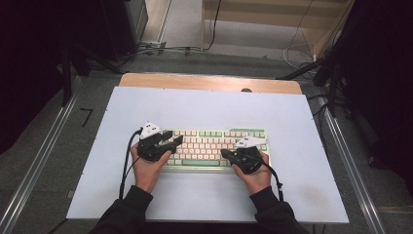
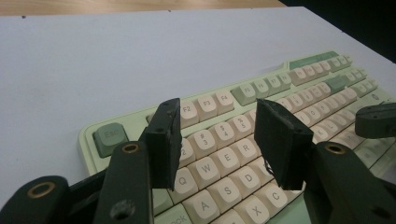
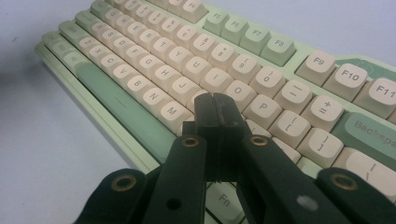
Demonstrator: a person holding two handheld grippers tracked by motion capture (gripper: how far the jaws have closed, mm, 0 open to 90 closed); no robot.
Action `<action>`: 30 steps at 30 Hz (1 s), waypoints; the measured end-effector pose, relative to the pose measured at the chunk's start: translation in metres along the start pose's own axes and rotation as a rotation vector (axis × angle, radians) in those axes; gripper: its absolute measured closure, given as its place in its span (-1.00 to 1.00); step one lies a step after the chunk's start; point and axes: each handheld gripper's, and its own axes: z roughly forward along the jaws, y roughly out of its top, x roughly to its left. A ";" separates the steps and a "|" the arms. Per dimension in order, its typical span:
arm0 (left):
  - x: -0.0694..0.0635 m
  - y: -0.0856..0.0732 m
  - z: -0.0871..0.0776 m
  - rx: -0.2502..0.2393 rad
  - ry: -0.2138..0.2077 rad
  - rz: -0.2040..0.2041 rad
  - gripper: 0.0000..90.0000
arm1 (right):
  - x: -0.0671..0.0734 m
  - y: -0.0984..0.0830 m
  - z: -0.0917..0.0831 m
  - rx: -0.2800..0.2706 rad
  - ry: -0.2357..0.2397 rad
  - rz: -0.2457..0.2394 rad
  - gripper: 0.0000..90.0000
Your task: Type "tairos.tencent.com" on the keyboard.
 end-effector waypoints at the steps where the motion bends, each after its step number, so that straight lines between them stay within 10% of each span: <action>1: 0.000 0.000 0.000 0.002 0.001 0.000 0.12 | 0.000 0.000 0.000 0.004 0.000 0.002 0.95; 30: -0.001 -0.001 0.000 0.010 -0.005 -0.005 0.10 | -0.001 -0.005 0.004 0.032 -0.013 0.002 0.95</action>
